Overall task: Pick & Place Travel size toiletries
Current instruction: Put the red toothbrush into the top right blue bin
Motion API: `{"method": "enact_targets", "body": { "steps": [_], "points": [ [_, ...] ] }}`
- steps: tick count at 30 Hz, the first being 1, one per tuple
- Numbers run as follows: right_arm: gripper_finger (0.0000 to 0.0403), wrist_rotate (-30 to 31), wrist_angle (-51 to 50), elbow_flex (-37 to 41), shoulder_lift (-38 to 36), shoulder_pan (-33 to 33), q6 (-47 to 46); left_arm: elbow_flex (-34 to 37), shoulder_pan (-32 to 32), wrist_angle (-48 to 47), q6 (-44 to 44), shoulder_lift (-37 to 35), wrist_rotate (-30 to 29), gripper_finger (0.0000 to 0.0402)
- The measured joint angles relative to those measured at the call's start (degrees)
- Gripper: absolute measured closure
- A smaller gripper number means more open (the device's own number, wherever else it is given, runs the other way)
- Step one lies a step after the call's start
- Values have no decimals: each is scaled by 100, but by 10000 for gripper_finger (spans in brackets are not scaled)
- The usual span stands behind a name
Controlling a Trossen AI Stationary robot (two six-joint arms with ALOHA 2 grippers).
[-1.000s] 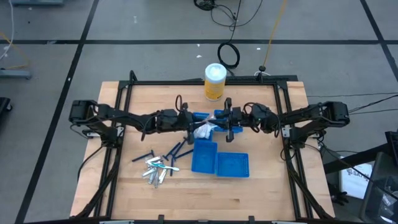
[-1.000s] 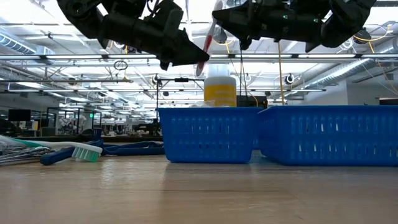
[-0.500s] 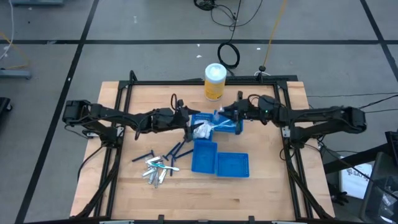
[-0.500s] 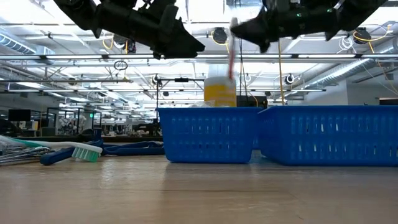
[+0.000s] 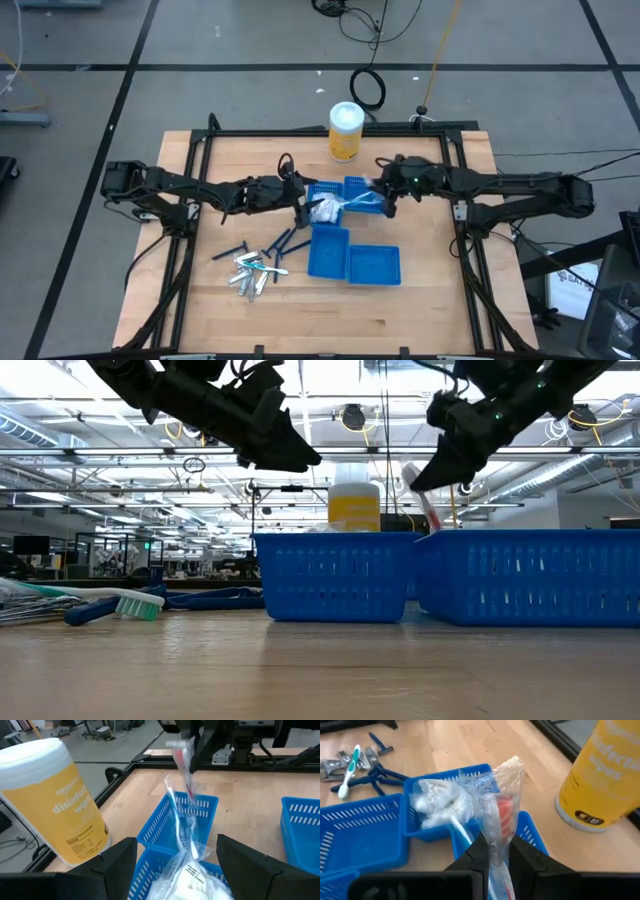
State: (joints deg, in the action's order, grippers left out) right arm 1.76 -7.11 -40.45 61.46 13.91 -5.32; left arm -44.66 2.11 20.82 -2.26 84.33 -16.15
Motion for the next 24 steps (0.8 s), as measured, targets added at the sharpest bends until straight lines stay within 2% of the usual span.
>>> {"method": "enact_targets", "body": {
  "steps": [3,10,18,24],
  "points": [
    [361,-2,-5,0,175,0,0,0,2,-11,16,0,1,133],
    [314,-4,3,0,495,0,0,0,4,-167,131,0,1,133],
    [271,-5,91,0,526,0,-96,0,7,-225,177,0,1,133],
    [223,-4,257,0,526,0,-147,0,7,-225,282,0,1,133]
  ]
}}
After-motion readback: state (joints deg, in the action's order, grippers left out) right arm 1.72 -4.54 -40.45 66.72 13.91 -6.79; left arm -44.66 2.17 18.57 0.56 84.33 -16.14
